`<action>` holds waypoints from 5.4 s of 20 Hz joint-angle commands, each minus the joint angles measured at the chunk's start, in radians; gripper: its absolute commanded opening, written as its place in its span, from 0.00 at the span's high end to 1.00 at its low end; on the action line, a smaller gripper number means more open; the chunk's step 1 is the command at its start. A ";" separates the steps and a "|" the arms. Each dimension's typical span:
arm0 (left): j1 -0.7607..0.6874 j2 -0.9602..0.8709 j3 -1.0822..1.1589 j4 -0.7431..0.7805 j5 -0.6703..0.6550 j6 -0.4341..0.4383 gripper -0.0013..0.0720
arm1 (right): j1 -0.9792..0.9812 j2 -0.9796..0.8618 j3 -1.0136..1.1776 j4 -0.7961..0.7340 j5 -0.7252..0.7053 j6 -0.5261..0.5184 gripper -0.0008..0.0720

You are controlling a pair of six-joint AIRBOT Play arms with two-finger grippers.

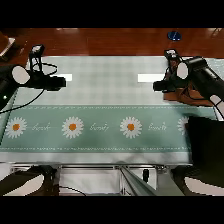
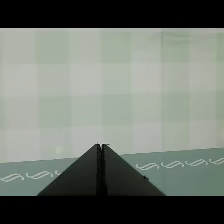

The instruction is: Fold the shirts.

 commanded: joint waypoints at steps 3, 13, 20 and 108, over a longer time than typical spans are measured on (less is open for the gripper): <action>0.000 -0.001 0.000 0.000 0.000 0.000 0.96 | 0.001 -0.001 0.000 0.000 0.000 0.000 0.95; 0.000 -0.001 0.000 0.000 0.000 0.000 0.96 | 0.001 -0.001 0.000 0.000 0.000 0.001 0.95; 0.000 -0.002 0.000 0.000 0.102 -0.003 0.96 | 0.000 -0.001 0.000 -0.003 -0.156 -0.002 0.95; -0.131 0.088 -0.577 -0.789 0.030 0.253 0.29 | -0.467 0.644 -0.774 0.500 -0.111 -0.200 0.43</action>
